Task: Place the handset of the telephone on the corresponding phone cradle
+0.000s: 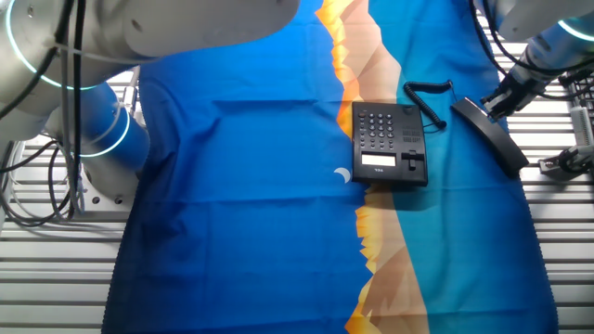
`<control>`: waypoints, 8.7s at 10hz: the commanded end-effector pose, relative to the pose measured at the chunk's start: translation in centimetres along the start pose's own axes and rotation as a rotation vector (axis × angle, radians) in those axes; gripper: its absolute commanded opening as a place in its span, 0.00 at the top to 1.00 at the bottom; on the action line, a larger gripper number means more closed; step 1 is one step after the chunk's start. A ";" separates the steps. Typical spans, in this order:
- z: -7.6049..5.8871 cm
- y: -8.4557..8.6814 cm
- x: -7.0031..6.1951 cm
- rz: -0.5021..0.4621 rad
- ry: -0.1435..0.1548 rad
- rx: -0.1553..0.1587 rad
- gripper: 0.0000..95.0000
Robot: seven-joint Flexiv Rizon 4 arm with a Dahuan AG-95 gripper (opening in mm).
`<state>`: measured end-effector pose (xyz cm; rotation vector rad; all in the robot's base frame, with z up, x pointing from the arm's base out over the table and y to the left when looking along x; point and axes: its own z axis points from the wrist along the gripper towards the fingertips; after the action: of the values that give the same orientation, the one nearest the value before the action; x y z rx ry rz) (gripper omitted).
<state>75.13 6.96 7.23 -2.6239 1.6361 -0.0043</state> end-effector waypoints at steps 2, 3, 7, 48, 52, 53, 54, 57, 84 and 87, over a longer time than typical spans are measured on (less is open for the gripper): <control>0.0 0.1 -0.1 0.002 -0.003 0.013 1.00; 0.1 0.1 -0.2 -0.007 -0.004 0.015 0.80; 0.1 0.0 -0.3 -0.010 -0.015 0.015 0.60; 4.3 0.4 -0.6 0.029 0.038 -0.012 0.40; 4.5 0.3 -0.5 0.037 0.035 -0.007 0.40; 4.6 0.3 -0.5 0.037 0.034 -0.006 0.40; 4.6 0.2 -0.5 0.038 0.034 -0.007 0.40; 4.8 0.0 -0.5 0.039 0.034 -0.007 0.40; 4.8 0.0 -0.5 0.100 0.056 0.024 1.00; 4.2 0.0 -0.6 0.136 0.071 0.015 1.00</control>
<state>75.02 7.67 3.00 -2.5253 1.8249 -0.1039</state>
